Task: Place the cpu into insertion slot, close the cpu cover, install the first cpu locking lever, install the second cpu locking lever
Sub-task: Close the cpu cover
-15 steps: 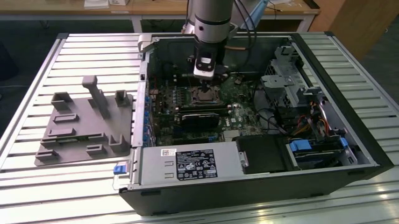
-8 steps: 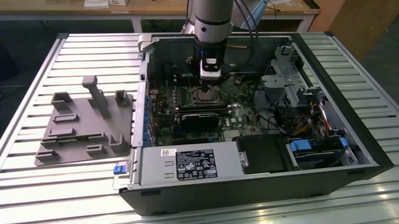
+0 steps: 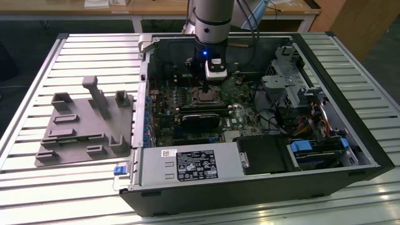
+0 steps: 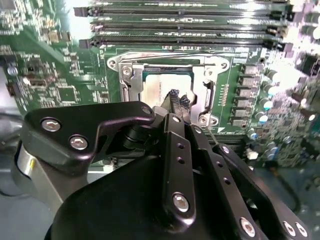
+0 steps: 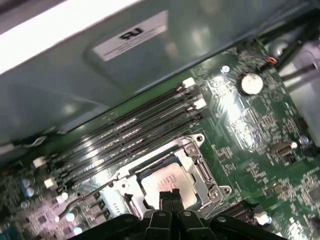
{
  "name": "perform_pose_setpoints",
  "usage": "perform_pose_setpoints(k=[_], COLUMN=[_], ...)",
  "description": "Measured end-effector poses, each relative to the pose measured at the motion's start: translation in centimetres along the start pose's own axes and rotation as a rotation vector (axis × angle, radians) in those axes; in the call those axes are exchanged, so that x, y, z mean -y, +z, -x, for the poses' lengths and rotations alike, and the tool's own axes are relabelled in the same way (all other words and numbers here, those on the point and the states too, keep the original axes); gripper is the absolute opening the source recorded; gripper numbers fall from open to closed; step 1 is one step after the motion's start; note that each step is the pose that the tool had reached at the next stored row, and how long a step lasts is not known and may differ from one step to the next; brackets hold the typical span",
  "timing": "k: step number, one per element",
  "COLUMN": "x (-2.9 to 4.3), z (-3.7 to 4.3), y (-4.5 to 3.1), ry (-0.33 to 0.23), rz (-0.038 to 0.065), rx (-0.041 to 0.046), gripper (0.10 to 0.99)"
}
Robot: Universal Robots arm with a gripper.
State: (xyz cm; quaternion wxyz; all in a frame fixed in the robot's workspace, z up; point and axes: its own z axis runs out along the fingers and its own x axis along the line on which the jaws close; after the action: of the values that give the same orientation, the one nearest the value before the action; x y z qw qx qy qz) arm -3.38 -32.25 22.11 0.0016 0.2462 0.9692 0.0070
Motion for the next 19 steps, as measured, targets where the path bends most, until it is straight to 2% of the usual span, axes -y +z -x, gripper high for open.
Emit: perform_pose_setpoints(k=[5, 10, 15, 19], x=[0.00, 0.00, 0.00, 0.01], z=[0.00, 0.00, 0.00, -0.01], y=[0.01, 0.02, 0.04, 0.06], ry=[-0.085, -0.163, -0.238, -0.283], rz=[0.000, 0.003, 0.007, 0.011], rx=[-0.0002, 0.0039, 0.0111, 0.0209], gripper=[0.102, 0.102, 0.102, 0.102])
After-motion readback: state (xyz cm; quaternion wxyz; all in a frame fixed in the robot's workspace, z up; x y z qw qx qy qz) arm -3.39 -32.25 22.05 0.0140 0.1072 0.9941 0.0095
